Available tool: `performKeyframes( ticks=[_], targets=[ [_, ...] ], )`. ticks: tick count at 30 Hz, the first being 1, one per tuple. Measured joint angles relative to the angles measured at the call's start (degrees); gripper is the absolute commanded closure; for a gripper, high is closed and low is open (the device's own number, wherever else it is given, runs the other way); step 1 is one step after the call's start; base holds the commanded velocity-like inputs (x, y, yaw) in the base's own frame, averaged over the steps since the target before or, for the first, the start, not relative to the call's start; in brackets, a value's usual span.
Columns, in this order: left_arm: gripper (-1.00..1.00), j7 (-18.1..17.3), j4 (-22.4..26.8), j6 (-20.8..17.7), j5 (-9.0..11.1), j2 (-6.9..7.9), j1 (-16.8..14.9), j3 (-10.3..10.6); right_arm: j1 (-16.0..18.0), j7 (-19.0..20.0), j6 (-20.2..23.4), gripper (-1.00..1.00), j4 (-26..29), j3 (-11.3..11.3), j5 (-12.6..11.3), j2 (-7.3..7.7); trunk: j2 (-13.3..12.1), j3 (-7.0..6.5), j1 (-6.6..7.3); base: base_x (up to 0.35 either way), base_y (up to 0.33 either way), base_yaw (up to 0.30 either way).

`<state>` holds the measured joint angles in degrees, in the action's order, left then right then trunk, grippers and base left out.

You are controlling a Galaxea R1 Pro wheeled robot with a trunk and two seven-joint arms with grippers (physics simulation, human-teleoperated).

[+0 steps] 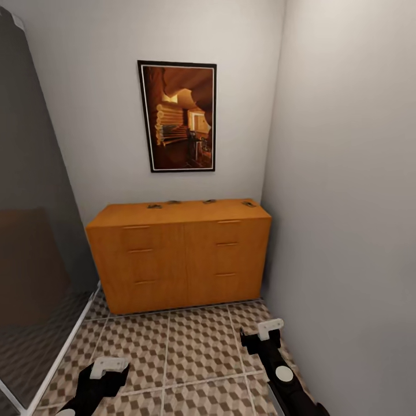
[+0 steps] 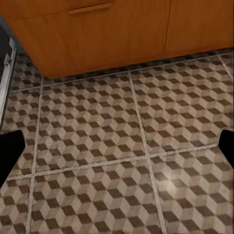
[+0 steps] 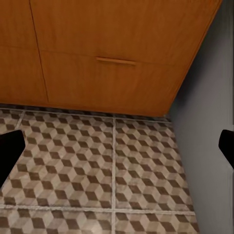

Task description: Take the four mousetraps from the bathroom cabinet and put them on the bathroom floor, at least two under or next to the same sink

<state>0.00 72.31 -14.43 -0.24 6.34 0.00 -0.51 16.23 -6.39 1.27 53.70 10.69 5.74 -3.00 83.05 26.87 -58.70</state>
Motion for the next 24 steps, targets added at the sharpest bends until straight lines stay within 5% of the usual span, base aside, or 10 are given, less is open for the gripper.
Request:
performKeyframes(
  ticks=[24],
  targets=[
    [-1.0,0.0,0.0,0.1,0.0,-0.02,0.0,0.0,0.0,0.0,0.0,-1.0,0.0,0.1,0.0,0.01,0.0,0.0,0.0,0.247,-0.187,0.0]
  ],
)
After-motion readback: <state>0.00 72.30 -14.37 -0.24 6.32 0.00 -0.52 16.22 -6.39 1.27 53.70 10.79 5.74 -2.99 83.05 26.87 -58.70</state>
